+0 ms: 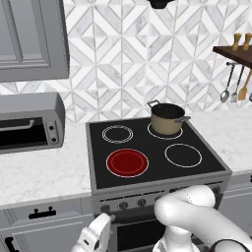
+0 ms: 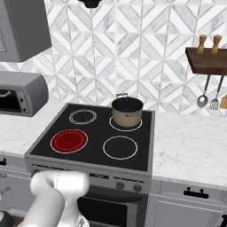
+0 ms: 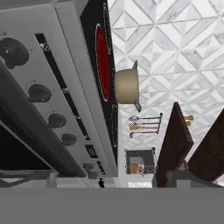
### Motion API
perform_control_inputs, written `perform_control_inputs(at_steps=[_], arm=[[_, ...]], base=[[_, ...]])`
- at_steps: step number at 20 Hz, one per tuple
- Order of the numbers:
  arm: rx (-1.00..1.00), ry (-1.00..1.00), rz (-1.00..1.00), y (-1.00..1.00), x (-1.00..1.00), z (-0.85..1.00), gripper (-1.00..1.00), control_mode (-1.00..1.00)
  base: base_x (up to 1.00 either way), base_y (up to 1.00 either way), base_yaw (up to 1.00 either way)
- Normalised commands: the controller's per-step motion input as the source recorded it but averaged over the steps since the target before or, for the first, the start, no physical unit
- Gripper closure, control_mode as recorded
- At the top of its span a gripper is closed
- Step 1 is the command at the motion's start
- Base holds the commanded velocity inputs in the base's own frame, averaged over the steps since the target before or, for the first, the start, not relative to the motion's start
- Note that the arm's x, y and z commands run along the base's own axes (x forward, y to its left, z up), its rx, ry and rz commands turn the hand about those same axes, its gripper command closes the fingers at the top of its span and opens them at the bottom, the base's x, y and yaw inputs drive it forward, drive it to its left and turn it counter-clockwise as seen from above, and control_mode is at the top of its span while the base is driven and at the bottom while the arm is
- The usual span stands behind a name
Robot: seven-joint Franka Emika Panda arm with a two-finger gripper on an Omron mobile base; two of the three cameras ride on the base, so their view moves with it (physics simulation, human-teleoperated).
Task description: Turn off the front left burner of the stove.
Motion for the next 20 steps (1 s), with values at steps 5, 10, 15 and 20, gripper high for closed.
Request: perform_control_inputs(at_steps=[5, 10, 15, 20], arm=[[0.27, -0.13, 0.05, -0.08, 0.36, -0.18, -1.00, -1.00], [0.02, -0.05, 0.18, -0.41, 0.37, -0.10, -1.00, -1.00], [0.00, 0.00, 0.12, -0.14, 0.17, -0.10, -1.00, -1.00], [0.03, 0.00, 0.10, -0.04, 0.30, -0.14, -1.00, -1.00]], base=[[0.00, 0.00, 0.00], [0.00, 0.00, 0.00], [0.00, 0.00, 0.00], [0.00, 0.00, 0.00]])
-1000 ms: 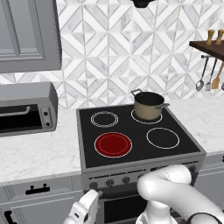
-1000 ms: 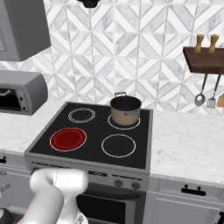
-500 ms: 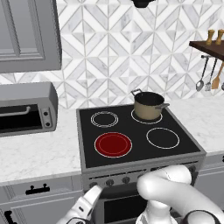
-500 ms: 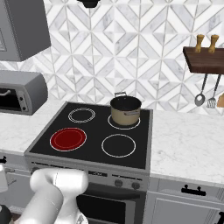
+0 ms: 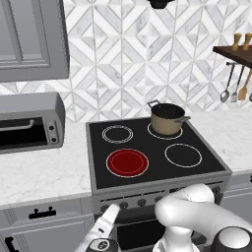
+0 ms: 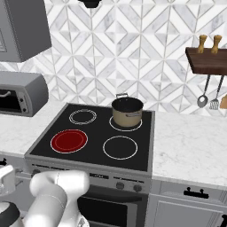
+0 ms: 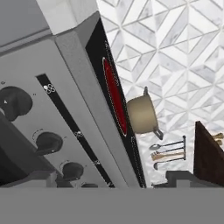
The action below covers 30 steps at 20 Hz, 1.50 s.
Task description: Turn off the front left burner of the stove.
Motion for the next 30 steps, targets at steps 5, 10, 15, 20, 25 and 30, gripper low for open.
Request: perform_control_inputs(at_steps=[5, 10, 15, 20, 25, 30], arm=[[0.04, 0.00, 0.08, 0.00, 0.25, -0.21, -1.00, -1.00], [0.04, 0.00, 0.08, 0.00, 0.03, -0.32, -1.00, -1.00], [0.02, 0.00, 0.03, 0.10, 0.20, -0.20, -1.00, -1.00], [0.00, -0.01, 0.00, 0.04, 0.37, -0.03, -1.00, -1.00], [0.00, 0.00, 0.00, 0.05, 0.06, -0.29, -1.00, -1.00], [0.00, 0.00, 0.00, 0.18, 0.01, -0.27, -1.00, -1.00]], base=[[0.00, 0.00, 0.00], [0.00, 0.00, 0.00], [0.00, 0.00, 0.00], [0.00, 0.00, 0.00], [0.00, 0.00, 0.00], [0.00, 0.00, 0.00]])
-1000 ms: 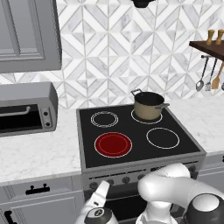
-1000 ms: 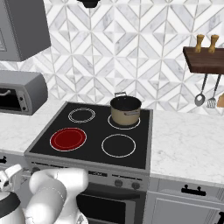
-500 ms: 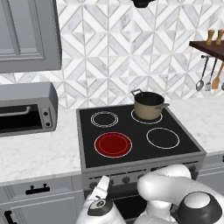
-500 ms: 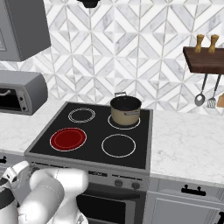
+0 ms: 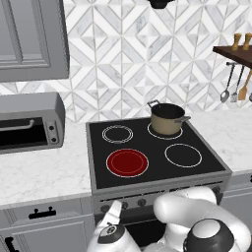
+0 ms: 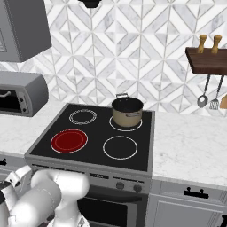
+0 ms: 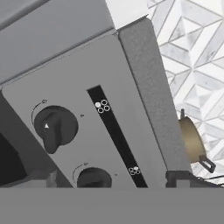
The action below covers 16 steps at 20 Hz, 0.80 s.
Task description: Turn off the front left burner of the stove.
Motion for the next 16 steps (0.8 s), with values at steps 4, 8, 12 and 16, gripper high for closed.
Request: perform_control_inputs(at_steps=[4, 8, 12, 16], arm=[[0.00, 0.00, 0.00, 0.27, 0.05, -0.29, -1.00, -1.00], [0.00, -0.01, 0.00, 0.12, 0.13, -0.05, -1.00, -1.00], [0.00, 0.00, 0.00, 0.00, 0.34, 0.00, -1.00, -1.00], [0.00, -0.02, 0.00, 0.00, 0.16, -0.11, -1.00, -1.00]], base=[[0.00, 0.00, 0.00], [0.00, 0.00, 0.00], [0.00, 0.00, 0.00], [0.00, 0.00, 0.00]])
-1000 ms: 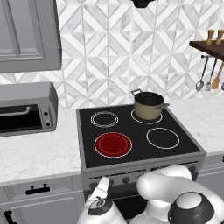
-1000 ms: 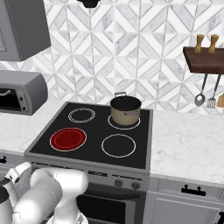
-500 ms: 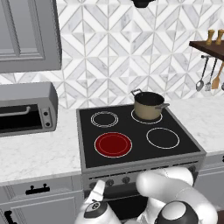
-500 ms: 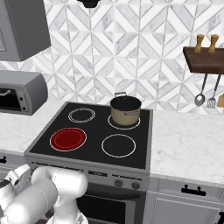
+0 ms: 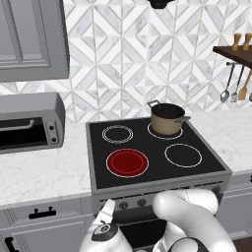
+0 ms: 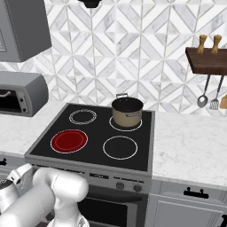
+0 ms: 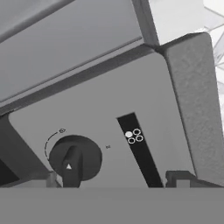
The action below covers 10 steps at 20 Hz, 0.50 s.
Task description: Turn off the front left burner of the stove.
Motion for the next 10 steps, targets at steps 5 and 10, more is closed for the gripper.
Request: perform_control_inputs(at_steps=[5, 10], arm=[[0.00, -0.03, 0.00, 0.02, 0.22, -0.13, -1.00, -1.00], [0.00, 0.00, 0.00, 0.15, 0.07, -0.26, -1.00, -1.00]], base=[[0.00, 0.00, 0.00], [0.00, 0.00, 0.00]])
